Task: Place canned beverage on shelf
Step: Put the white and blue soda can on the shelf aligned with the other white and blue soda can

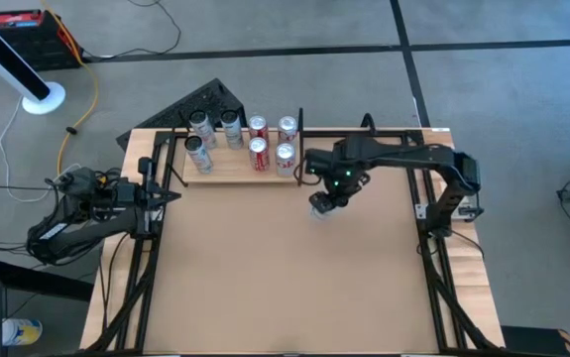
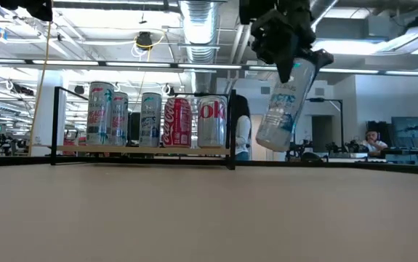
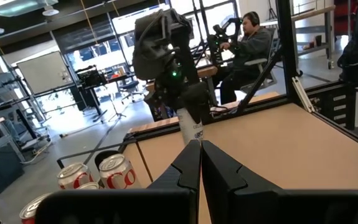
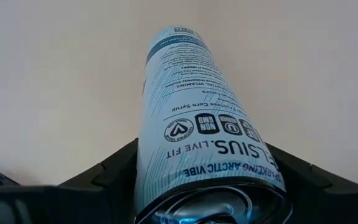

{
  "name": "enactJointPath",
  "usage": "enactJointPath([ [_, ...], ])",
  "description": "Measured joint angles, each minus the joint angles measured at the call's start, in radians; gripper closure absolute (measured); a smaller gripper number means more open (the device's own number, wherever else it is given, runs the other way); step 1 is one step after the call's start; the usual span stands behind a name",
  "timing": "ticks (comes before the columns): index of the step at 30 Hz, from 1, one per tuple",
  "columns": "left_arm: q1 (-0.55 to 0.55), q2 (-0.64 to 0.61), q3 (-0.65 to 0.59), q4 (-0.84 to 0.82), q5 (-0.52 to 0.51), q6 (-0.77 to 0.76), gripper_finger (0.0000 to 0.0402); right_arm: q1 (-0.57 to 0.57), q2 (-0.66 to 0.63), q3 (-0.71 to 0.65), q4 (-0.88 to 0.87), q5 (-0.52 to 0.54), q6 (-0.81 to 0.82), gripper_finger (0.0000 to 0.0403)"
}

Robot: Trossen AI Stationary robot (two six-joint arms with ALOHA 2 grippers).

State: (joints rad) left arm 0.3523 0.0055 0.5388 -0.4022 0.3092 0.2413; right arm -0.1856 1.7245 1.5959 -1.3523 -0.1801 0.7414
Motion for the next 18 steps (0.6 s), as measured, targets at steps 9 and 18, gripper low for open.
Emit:
enactJointPath([
  [9,0.000,0.000,0.000,-0.005,-0.004,0.000,0.0402,-0.061,0.038,0.001,-0.065,-0.001,-0.046,0.0117],
  [18,0.000,0.000,0.000,-0.004,-0.006,-0.001,0.0402,-0.073,0.107,-0.002,-0.182,0.053,-0.092,0.0106],
])
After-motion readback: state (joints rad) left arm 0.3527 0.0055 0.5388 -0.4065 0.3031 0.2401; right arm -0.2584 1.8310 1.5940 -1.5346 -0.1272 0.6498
